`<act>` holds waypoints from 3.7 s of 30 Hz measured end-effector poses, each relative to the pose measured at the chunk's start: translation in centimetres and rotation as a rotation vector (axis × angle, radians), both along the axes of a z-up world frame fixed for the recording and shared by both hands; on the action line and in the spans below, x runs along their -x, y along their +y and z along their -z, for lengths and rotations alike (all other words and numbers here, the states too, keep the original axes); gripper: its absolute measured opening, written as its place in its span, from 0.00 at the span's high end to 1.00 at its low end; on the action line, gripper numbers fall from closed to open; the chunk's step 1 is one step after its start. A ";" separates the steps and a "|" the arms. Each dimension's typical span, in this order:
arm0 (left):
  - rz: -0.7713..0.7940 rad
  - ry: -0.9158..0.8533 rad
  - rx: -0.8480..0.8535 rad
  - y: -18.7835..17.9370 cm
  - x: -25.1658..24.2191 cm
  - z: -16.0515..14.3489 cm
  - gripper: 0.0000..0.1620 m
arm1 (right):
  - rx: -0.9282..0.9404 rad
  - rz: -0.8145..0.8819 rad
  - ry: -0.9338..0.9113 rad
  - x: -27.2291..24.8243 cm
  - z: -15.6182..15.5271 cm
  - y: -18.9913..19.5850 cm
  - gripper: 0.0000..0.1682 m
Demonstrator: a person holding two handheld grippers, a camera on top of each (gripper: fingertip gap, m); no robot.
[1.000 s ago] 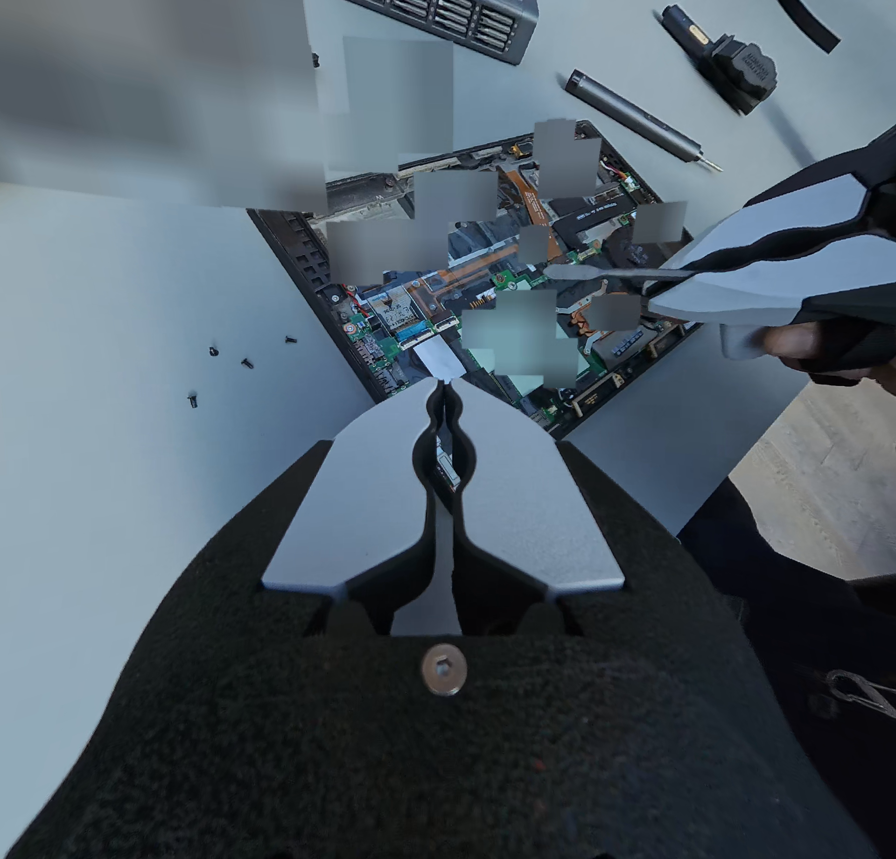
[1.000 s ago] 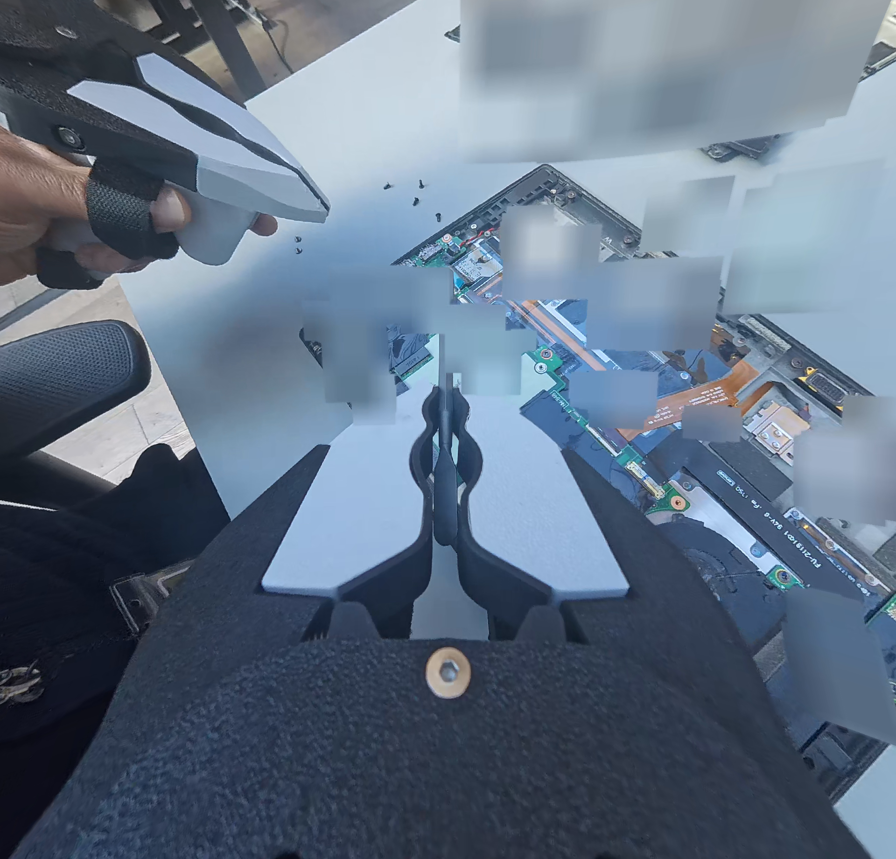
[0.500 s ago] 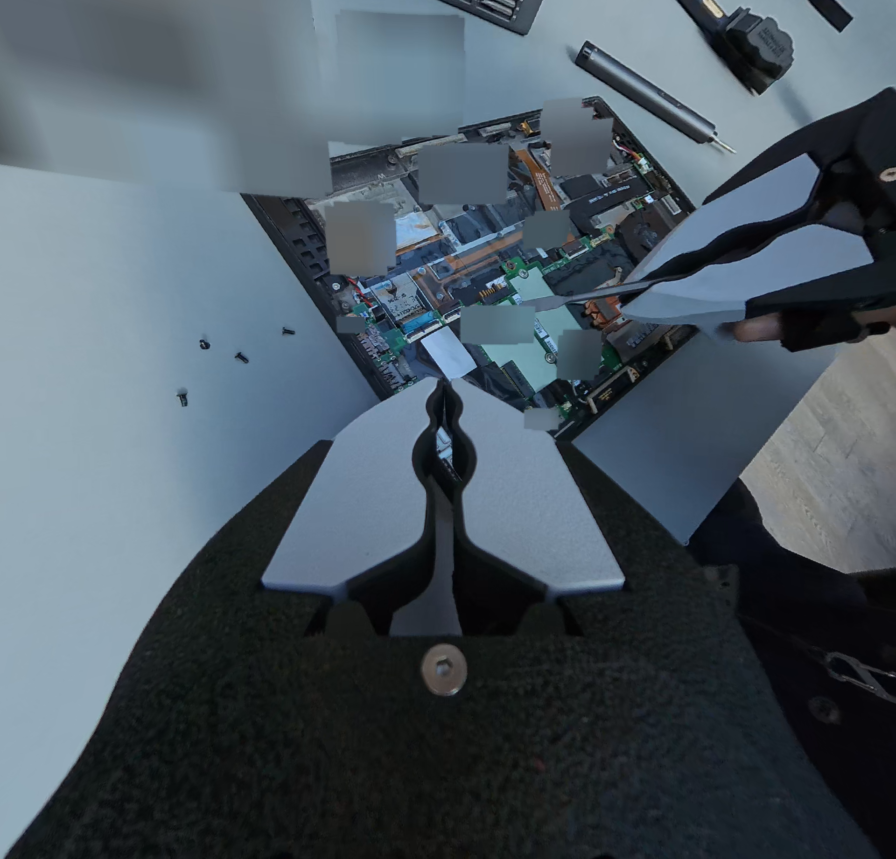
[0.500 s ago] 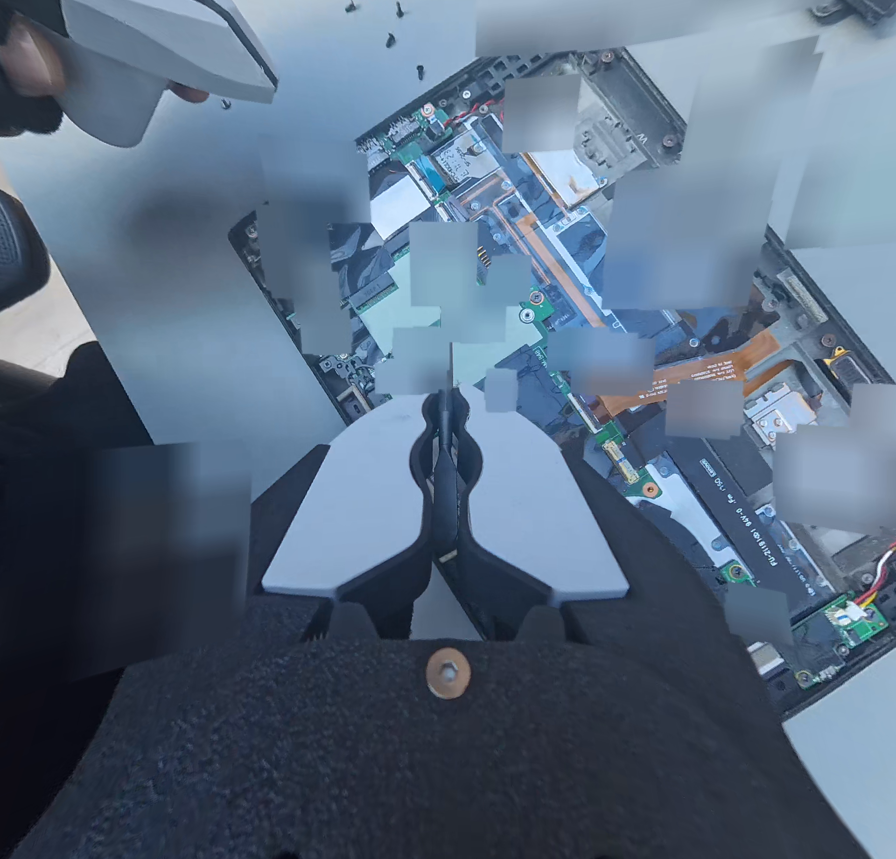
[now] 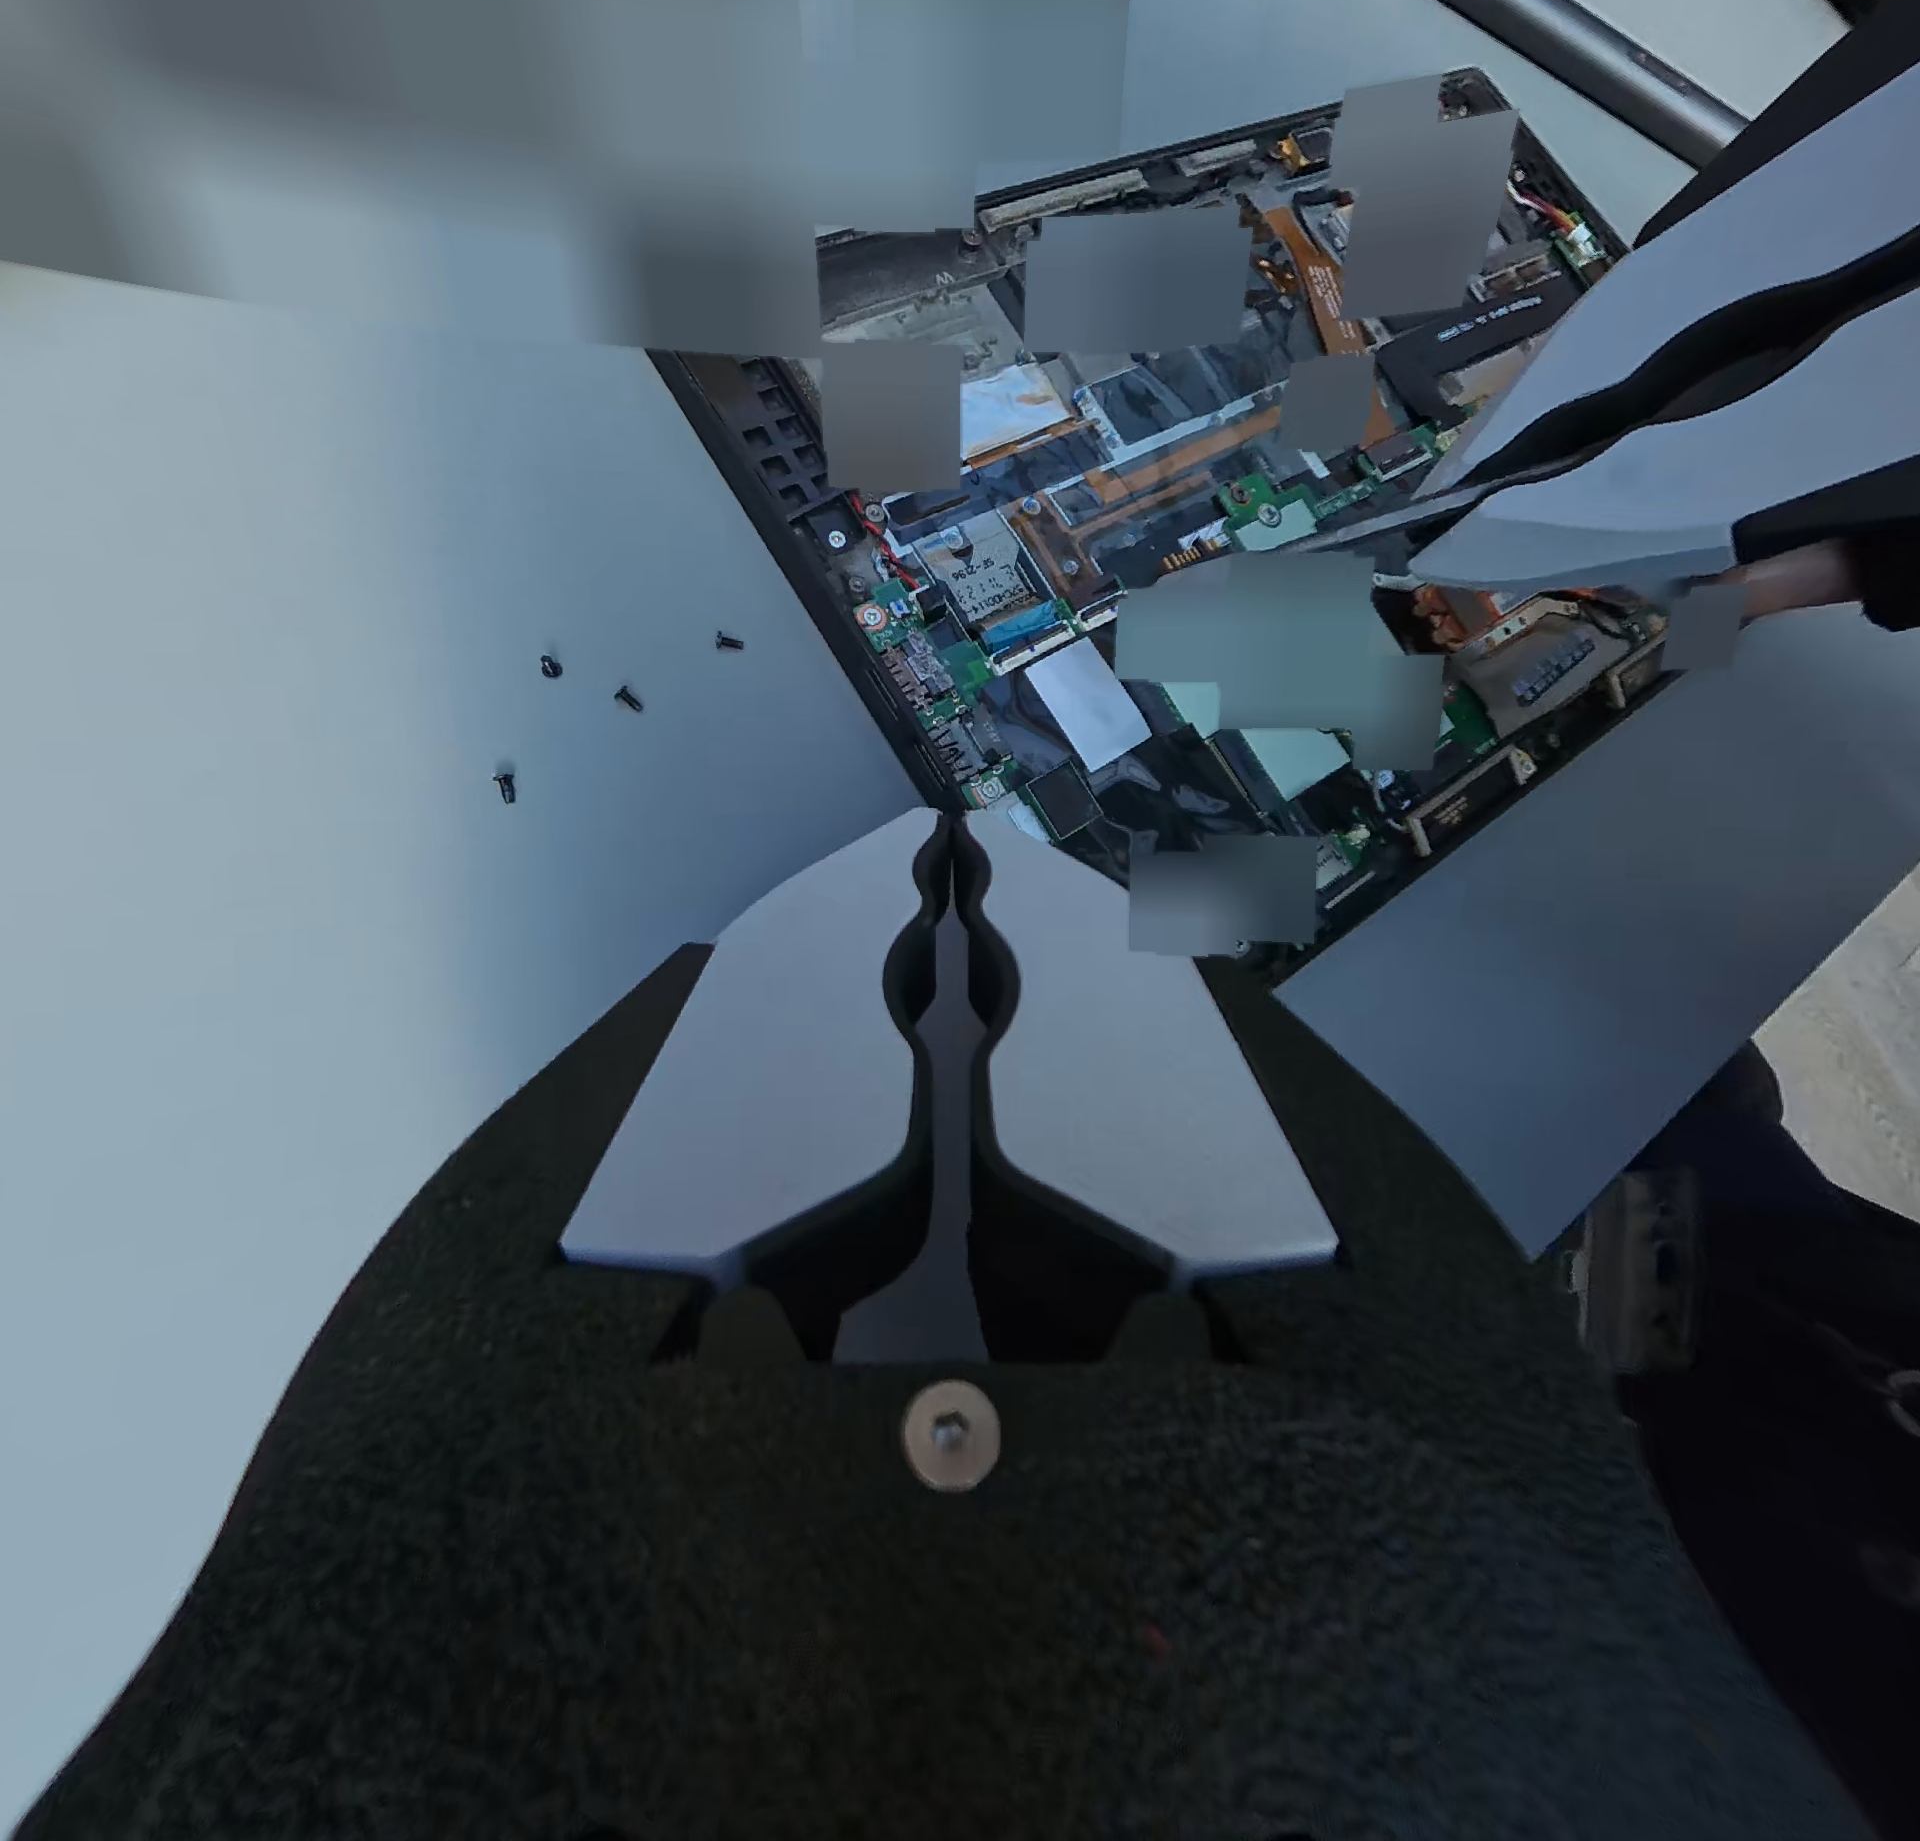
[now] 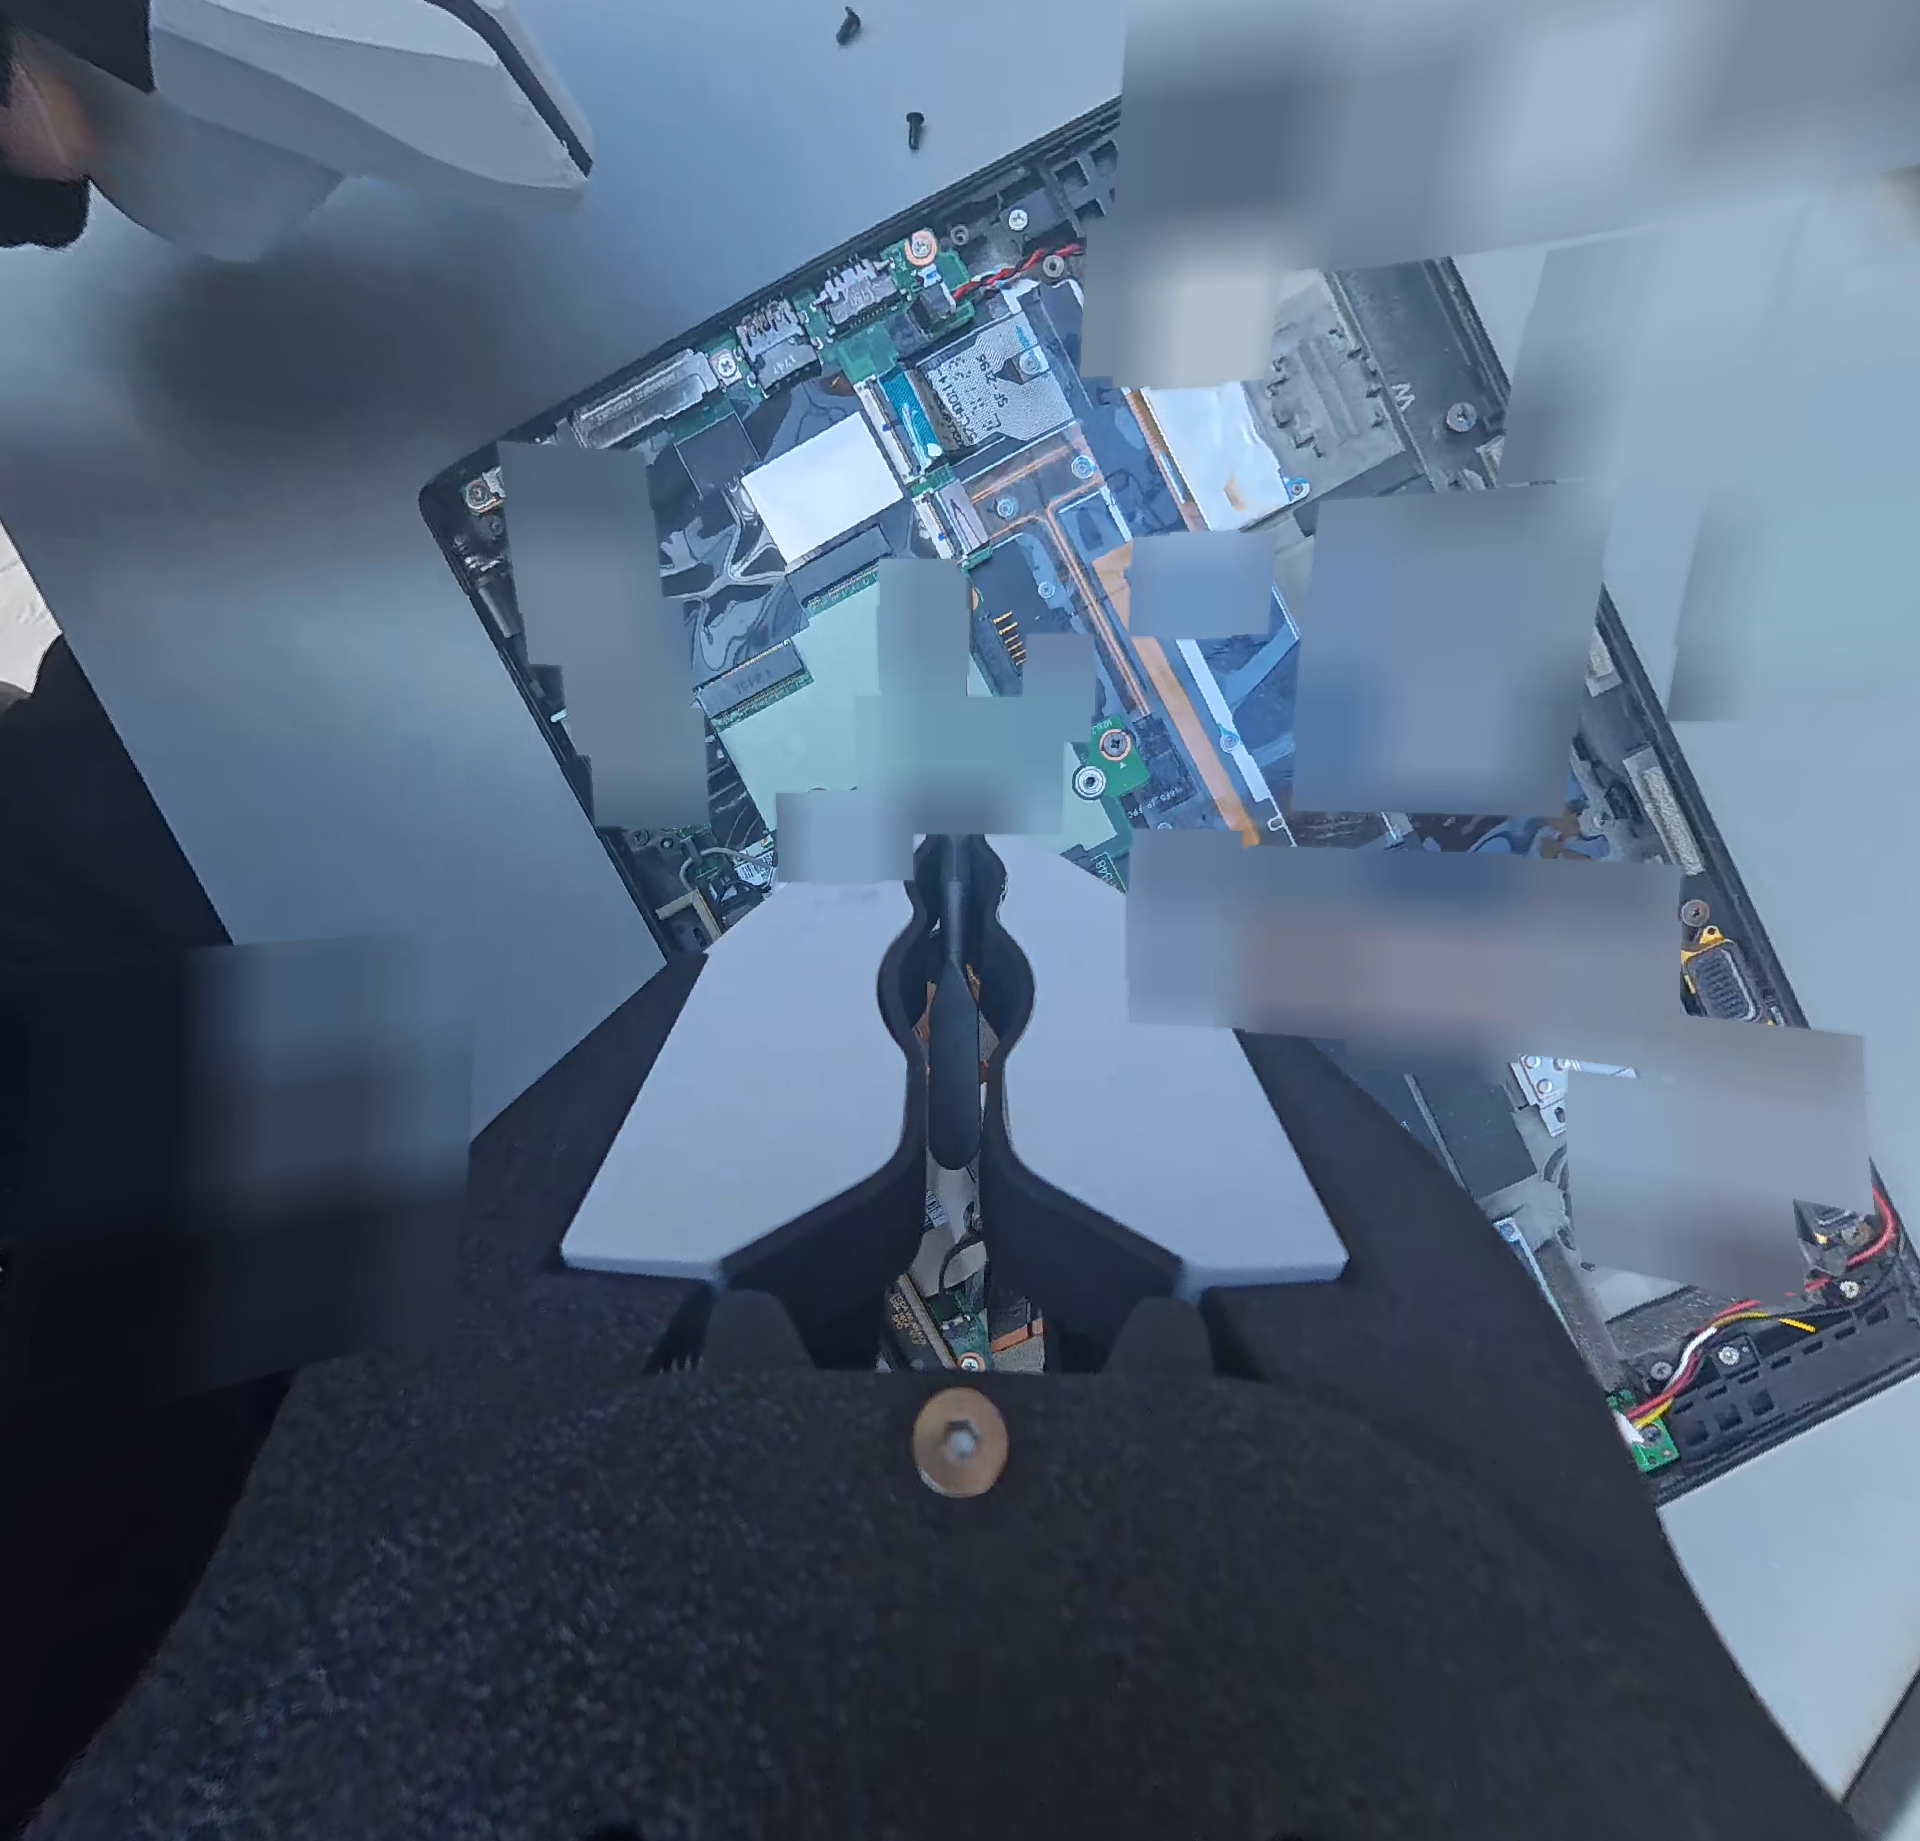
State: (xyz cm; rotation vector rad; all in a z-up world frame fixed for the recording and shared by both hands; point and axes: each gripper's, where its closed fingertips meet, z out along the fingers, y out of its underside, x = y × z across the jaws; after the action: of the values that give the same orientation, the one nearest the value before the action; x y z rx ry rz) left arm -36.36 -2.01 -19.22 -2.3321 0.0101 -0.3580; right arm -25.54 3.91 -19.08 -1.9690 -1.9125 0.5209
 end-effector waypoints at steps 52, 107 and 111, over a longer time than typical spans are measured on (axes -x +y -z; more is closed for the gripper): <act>-0.017 -0.019 -0.065 0.9 0.3 -1.3 1.00 | 0.013 0.008 0.077 -0.3 0.1 0.5 0.98; 0.180 0.063 0.139 4.6 -2.5 1.1 1.00 | 0.084 -0.245 0.049 0.5 0.9 2.1 0.98; 0.191 0.062 0.135 4.7 -3.1 0.9 1.00 | 0.080 -0.244 0.059 0.6 0.8 1.9 0.98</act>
State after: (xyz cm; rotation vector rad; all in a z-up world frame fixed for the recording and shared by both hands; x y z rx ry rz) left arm -33.29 2.66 -20.14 -2.4821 0.2470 -0.3903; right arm -26.15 5.79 -19.92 -1.7544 -2.1376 0.7223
